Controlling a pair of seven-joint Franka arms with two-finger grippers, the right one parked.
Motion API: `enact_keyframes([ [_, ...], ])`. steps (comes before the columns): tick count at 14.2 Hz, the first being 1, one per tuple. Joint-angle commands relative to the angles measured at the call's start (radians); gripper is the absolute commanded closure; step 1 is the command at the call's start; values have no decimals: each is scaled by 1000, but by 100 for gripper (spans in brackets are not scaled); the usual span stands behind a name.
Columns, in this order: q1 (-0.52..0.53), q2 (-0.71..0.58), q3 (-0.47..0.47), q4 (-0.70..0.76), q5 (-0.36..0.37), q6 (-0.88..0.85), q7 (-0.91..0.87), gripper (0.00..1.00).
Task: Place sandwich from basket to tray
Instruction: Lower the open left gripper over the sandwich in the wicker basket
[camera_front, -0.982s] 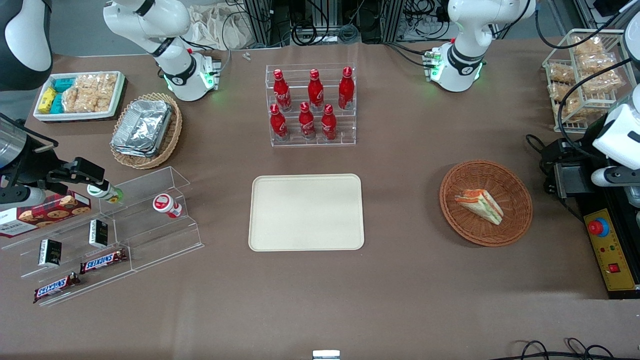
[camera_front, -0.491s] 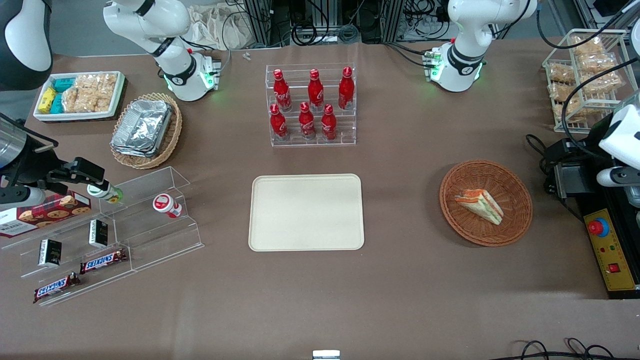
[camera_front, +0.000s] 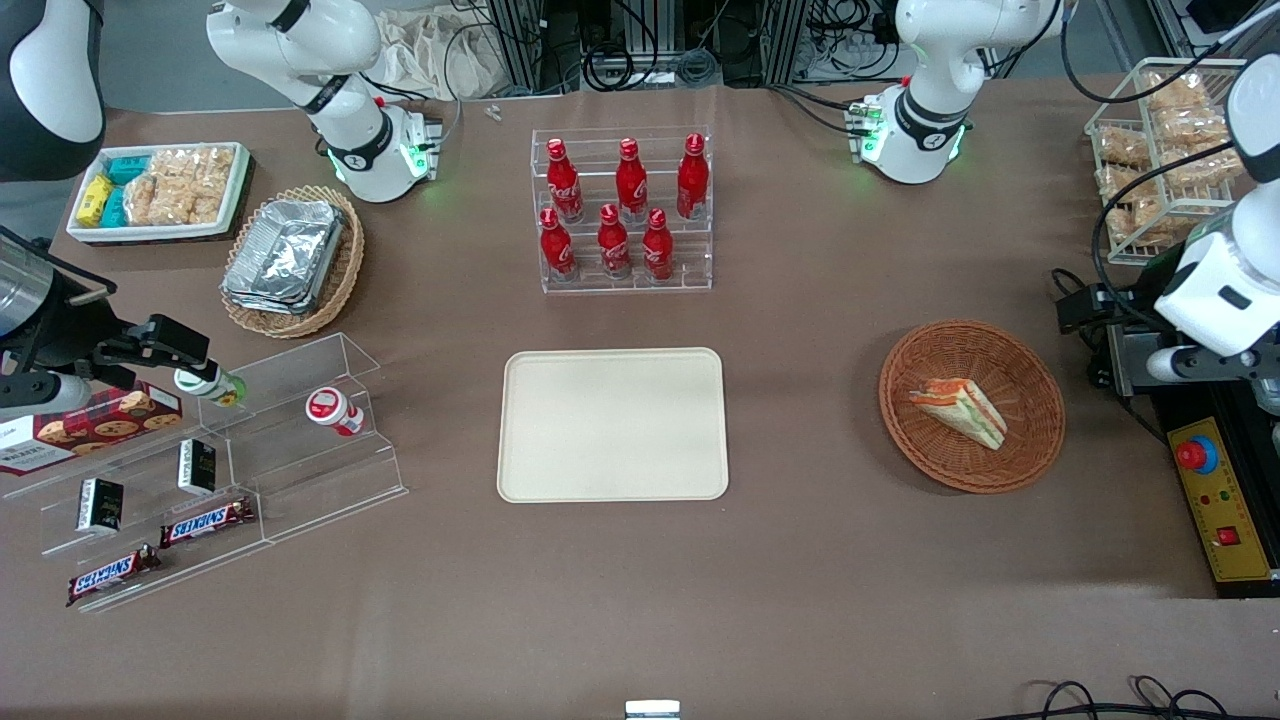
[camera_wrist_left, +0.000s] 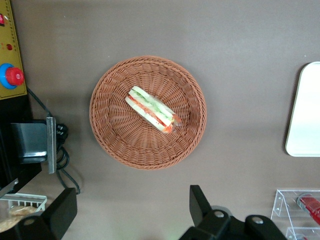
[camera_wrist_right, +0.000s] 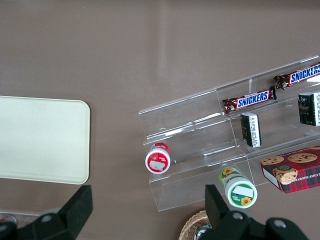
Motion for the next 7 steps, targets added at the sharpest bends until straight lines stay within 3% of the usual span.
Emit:
enact_keyframes([
  [1, 0, -83, 4, -178, -15, 129, -75, 0],
  [7, -12, -85, -2, -417, -1, 375, -387, 0],
])
